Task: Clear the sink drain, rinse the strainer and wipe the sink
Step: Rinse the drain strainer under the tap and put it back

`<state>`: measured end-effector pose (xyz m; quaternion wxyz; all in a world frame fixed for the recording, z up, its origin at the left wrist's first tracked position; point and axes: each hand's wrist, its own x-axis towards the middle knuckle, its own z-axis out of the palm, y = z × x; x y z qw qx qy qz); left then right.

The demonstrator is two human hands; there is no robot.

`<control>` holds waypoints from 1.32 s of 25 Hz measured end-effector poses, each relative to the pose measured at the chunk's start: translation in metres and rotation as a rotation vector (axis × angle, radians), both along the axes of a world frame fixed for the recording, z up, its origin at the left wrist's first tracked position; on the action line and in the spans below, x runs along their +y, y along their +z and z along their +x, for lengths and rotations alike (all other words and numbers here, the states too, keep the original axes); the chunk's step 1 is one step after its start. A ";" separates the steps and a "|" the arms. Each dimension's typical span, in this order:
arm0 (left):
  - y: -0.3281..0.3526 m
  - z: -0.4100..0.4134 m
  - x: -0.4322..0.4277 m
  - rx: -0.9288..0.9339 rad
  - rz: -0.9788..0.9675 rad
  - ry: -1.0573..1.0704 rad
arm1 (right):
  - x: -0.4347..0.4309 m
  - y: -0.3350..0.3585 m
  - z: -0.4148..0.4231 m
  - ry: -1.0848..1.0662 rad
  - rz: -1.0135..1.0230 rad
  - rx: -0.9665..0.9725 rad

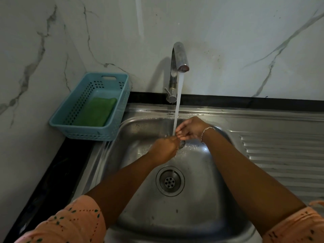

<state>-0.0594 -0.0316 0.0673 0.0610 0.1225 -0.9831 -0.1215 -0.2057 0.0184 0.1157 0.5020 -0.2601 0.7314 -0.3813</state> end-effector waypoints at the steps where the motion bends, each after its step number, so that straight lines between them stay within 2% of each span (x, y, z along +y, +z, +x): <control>1: -0.004 0.006 0.001 0.031 -0.148 -0.089 | -0.002 0.000 0.003 0.011 0.012 -0.028; 4: -0.013 0.022 0.004 -0.005 -0.443 -0.278 | -0.006 -0.001 0.009 0.053 0.043 -0.066; 10: -0.014 0.021 -0.012 0.070 -0.582 -0.360 | -0.011 0.000 0.013 0.077 0.021 0.060; 14: -0.006 0.005 -0.011 0.117 -0.536 -0.279 | -0.007 0.001 0.009 0.045 -0.028 0.159; 16: -0.006 -0.002 -0.009 0.023 -0.325 -0.082 | -0.005 0.000 0.006 0.026 -0.026 0.124; 18: -0.007 -0.009 -0.011 -0.098 0.093 0.187 | -0.005 0.000 0.005 0.054 -0.009 0.099; 20: -0.006 -0.016 -0.015 -0.094 0.542 0.407 | -0.006 0.001 0.005 0.123 0.016 0.140; 22: -0.001 -0.024 -0.020 -0.033 0.806 0.533 | -0.006 0.003 0.006 0.160 0.019 0.177; 24: 0.005 -0.032 -0.025 -0.019 0.942 0.567 | -0.005 0.005 0.005 0.149 0.000 0.186; 27: 0.013 -0.044 -0.025 -0.062 1.036 0.562 | -0.002 0.008 -0.001 0.092 -0.037 0.212; 33: 0.013 -0.041 -0.029 -0.025 1.035 0.589 | 0.006 0.004 -0.008 -0.045 -0.046 0.308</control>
